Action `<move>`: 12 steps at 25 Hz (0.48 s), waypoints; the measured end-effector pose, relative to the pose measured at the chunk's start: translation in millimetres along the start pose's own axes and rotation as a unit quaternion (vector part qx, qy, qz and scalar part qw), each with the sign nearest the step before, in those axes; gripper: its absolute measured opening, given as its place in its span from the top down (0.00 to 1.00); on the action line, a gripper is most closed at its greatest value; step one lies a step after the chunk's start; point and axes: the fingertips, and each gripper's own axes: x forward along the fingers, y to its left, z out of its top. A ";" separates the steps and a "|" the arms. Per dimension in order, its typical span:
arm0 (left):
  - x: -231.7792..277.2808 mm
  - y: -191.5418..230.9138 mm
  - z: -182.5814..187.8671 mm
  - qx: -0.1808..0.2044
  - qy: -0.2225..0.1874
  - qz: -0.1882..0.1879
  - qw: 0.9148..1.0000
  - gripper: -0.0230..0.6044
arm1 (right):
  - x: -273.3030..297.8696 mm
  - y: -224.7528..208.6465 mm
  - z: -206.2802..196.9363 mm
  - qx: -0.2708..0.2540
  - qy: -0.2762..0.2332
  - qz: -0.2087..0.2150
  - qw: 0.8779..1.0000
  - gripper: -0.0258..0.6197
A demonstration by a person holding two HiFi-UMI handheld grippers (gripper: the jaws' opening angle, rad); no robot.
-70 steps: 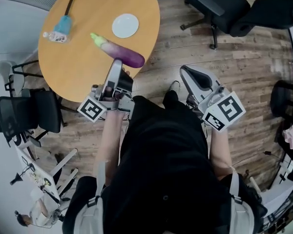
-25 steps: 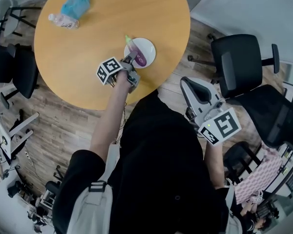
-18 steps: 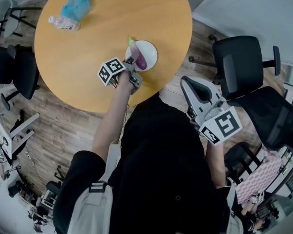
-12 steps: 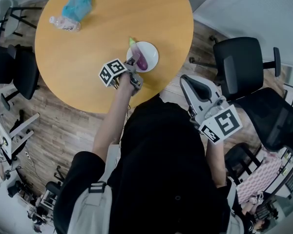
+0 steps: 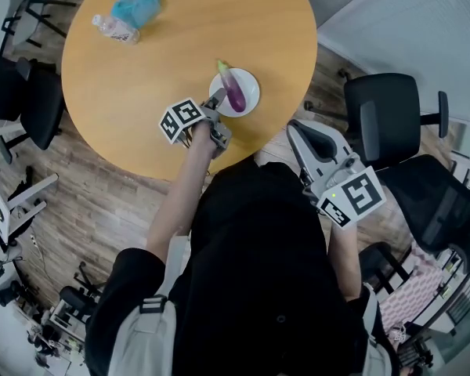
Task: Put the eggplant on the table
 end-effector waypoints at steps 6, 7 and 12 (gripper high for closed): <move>-29.5 -14.7 -0.5 0.031 -0.036 -0.014 0.999 0.78 | 1.5 1.9 -2.6 -0.006 -0.003 0.021 1.000 0.93; -34.7 -16.6 -3.6 0.035 -0.044 -0.014 0.998 0.82 | -1.5 2.0 -3.9 -0.008 -0.003 0.027 1.000 0.93; -58.9 -17.6 -16.9 0.041 -0.080 -0.006 0.996 0.93 | -8.7 3.5 -10.0 -0.010 0.002 0.055 0.998 0.93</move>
